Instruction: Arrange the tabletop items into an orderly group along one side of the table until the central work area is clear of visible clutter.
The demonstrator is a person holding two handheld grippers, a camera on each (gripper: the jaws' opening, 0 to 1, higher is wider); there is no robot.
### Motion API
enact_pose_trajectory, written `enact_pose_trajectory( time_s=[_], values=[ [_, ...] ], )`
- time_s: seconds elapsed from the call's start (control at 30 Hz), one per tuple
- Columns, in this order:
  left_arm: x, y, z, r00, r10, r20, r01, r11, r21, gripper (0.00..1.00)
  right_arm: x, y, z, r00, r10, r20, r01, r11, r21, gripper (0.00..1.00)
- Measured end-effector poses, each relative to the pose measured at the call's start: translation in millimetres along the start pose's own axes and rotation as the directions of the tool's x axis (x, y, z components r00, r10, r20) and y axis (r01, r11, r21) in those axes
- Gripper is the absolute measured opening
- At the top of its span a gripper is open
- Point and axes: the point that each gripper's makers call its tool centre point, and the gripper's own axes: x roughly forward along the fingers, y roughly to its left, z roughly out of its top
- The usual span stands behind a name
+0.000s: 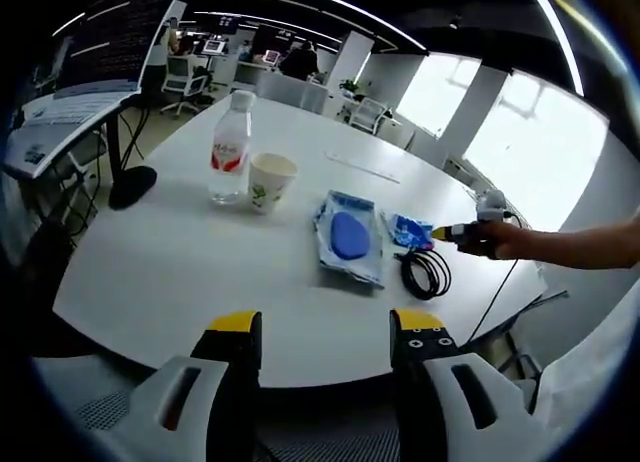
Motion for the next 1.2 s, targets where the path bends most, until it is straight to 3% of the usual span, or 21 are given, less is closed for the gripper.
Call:
enact_pose_trajectory(
  time_s=[0.1, 0.33, 0.6, 1.2],
  values=[
    [-0.3, 0.4, 0.6, 1.000, 0.001, 0.000, -0.001, 1.000, 0.001, 0.51, 2.2, 0.6, -2.8, 1.000, -0.009, -0.006, 0.009, 1.000, -0.006, 0.02],
    [1.1, 2.5, -1.5, 1.000, 0.008, -0.004, -0.008, 1.000, -0.005, 0.51, -2.8, -3.0, -8.5, 1.000, -0.013, -0.018, 0.012, 1.000, -0.028, 0.01],
    [8.7, -3.7, -5.3, 1.000, -0.011, -0.017, 0.010, 1.000, -0.012, 0.50, -8.7, -14.6, -11.1, 1.000, -0.024, -0.018, 0.024, 0.999, -0.025, 0.01],
    [21.7, -0.6, -12.7, 0.999, -0.023, -0.040, 0.021, 0.998, -0.058, 0.47, -17.7, -12.4, -11.8, 1.000, -0.022, 0.000, 0.022, 0.999, -0.037, 0.08]
  ],
)
